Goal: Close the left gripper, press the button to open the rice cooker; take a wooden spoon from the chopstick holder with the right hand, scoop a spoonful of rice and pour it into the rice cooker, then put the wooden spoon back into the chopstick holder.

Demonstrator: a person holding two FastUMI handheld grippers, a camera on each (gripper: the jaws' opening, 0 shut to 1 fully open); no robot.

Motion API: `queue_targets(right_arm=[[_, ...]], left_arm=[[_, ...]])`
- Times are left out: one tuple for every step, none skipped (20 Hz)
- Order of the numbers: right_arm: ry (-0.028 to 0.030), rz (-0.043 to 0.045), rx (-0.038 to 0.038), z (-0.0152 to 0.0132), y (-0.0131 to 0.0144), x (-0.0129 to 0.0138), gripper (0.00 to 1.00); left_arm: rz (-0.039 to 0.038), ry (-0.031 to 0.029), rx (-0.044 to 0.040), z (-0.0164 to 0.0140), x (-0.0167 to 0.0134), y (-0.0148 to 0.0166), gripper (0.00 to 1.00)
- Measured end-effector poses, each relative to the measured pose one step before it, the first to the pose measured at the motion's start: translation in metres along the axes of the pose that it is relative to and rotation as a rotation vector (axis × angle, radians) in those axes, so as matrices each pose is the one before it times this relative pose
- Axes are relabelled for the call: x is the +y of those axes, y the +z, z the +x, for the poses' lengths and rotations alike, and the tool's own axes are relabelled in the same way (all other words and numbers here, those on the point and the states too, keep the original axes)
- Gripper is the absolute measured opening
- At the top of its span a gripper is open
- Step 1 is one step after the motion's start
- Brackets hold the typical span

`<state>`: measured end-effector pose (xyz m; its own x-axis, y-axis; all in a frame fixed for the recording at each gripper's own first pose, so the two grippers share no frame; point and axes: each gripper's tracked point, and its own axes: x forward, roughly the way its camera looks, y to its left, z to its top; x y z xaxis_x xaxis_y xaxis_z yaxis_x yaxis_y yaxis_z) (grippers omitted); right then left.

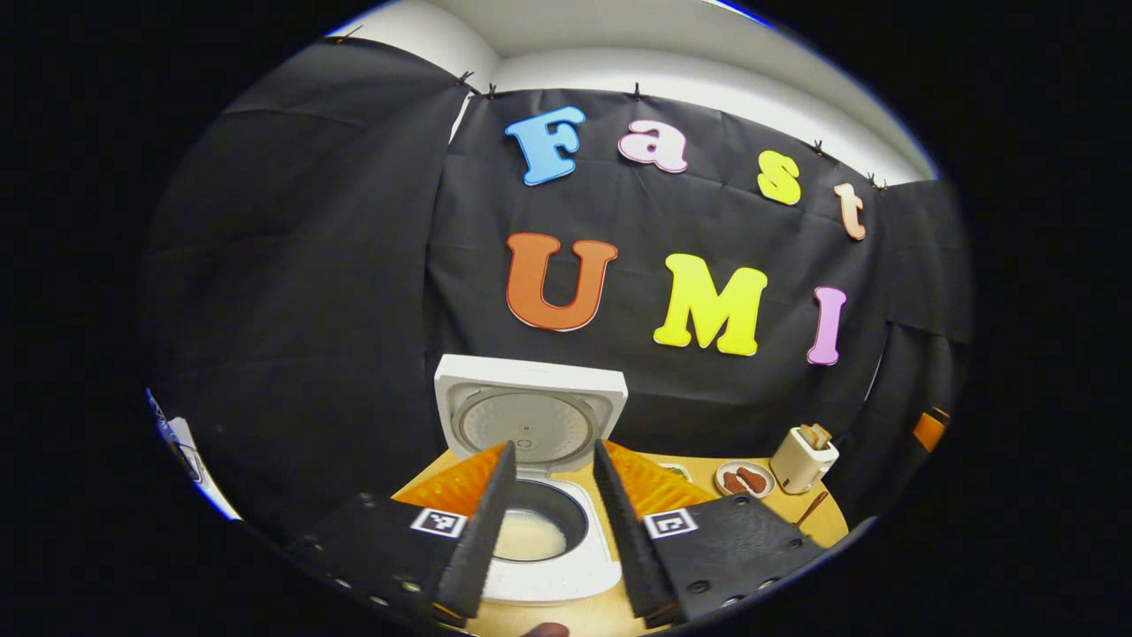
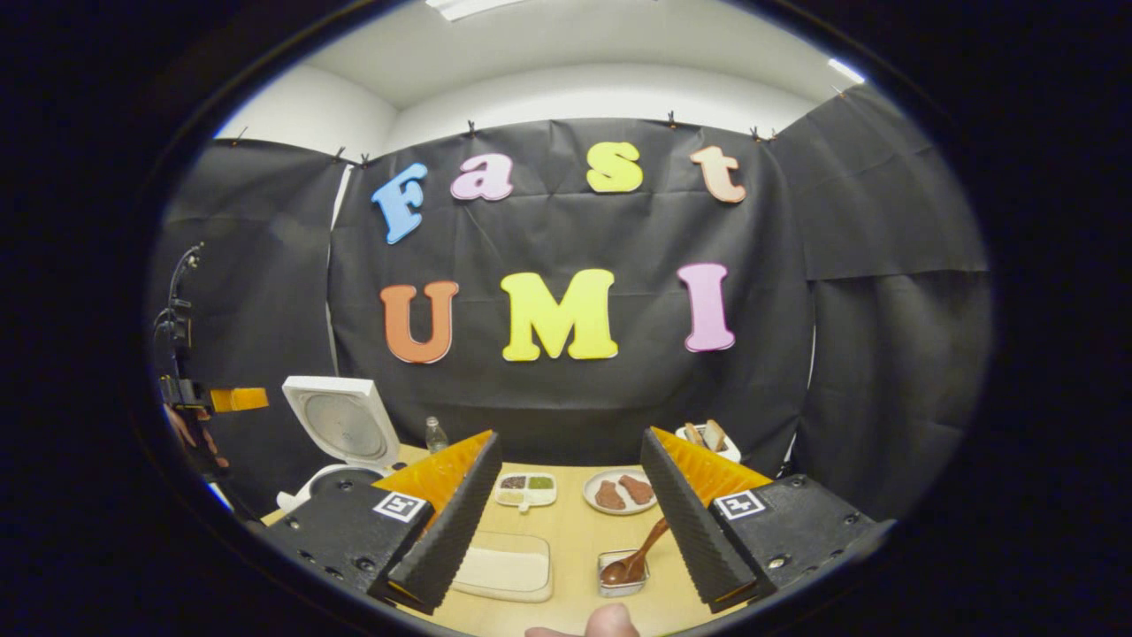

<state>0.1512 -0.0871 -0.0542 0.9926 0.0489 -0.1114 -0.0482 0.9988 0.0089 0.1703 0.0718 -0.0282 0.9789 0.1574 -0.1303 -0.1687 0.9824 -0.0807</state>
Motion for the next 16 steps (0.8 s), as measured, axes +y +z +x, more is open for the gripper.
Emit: queue_targets(right_arm=[[0.00770,-0.00444,-0.00778,-0.00135,0.00446,0.00712,1.00],[0.00733,-0.00299,-0.00707,-0.00166,0.00238,0.00568,1.00],[0.00622,-0.00149,-0.00335,-0.00054,0.00066,0.00497,1.00],[0.00461,-0.00160,-0.00078,-0.00092,0.00122,0.00490,1.00],[0.00013,-0.00144,0.00457,-0.00219,-0.00101,0.00304,1.00],[0.00008,-0.00081,0.00830,-0.00129,-0.00122,0.00208,1.00],[-0.00065,0.00108,0.00524,-0.00327,-0.00020,0.00251,1.00],[-0.00425,-0.00072,0.00184,-0.00263,-0.00020,-0.00021,1.00],[-0.01076,-0.00382,0.00620,-0.00269,-0.00225,-0.00194,1.00],[-0.01777,-0.00354,0.00895,-0.00329,-0.00255,-0.00462,1.00],[-0.01574,-0.00236,0.00921,-0.00229,-0.00395,-0.00380,1.00],[-0.01830,-0.00011,0.01670,-0.00289,-0.00493,-0.00493,1.00],[-0.01128,0.00118,0.01909,-0.00063,-0.00602,-0.00242,1.00],[-0.00882,0.00444,0.02199,-0.00098,-0.00647,-0.00288,1.00],[-0.01309,0.00817,0.01229,-0.00073,-0.00424,-0.00495,1.00],[-0.01769,0.00746,0.01127,-0.00065,-0.00507,-0.00671,1.00]], left_arm=[[0.01128,0.01285,-0.02227,-0.00917,0.00472,0.00175,0.69],[0.00426,-0.00453,-0.00801,-0.00856,0.00153,0.00124,0.91],[0.00183,0.00411,-0.01358,-0.01244,0.00171,0.00127,0.97],[-0.00287,0.00453,-0.01159,-0.00910,0.00293,0.00102,0.95],[-0.00573,0.00355,-0.00915,-0.00887,0.00371,0.00015,0.84],[-0.00090,0.00884,-0.00850,-0.00942,0.00389,-0.00009,0.94],[0.00813,0.00943,-0.00994,-0.00902,0.00526,-0.00029,0.94],[0.01193,0.00148,-0.01002,-0.00822,0.00294,-0.00033,0.94],[0.01541,-0.00411,-0.01095,-0.00510,-0.00126,-0.00085,0.94],[0.01653,-0.00361,-0.01041,-0.00472,-0.00032,0.00078,0.94],[0.01483,-0.00838,-0.01000,-0.00557,-0.00141,0.00136,0.94],[0.00959,-0.01018,-0.00720,-0.00250,-0.00416,0.00072,0.94],[0.00348,-0.01345,-0.00116,-0.00072,-0.00459,-0.00075,0.94],[-0.00020,-0.01471,0.00604,-0.00098,-0.00567,-0.00218,0.94],[-0.00168,-0.01150,0.00080,-0.00199,-0.00468,0.00042,0.94],[-0.00175,-0.01437,-0.00153,0.00052,-0.00464,-0.00021,0.94]])
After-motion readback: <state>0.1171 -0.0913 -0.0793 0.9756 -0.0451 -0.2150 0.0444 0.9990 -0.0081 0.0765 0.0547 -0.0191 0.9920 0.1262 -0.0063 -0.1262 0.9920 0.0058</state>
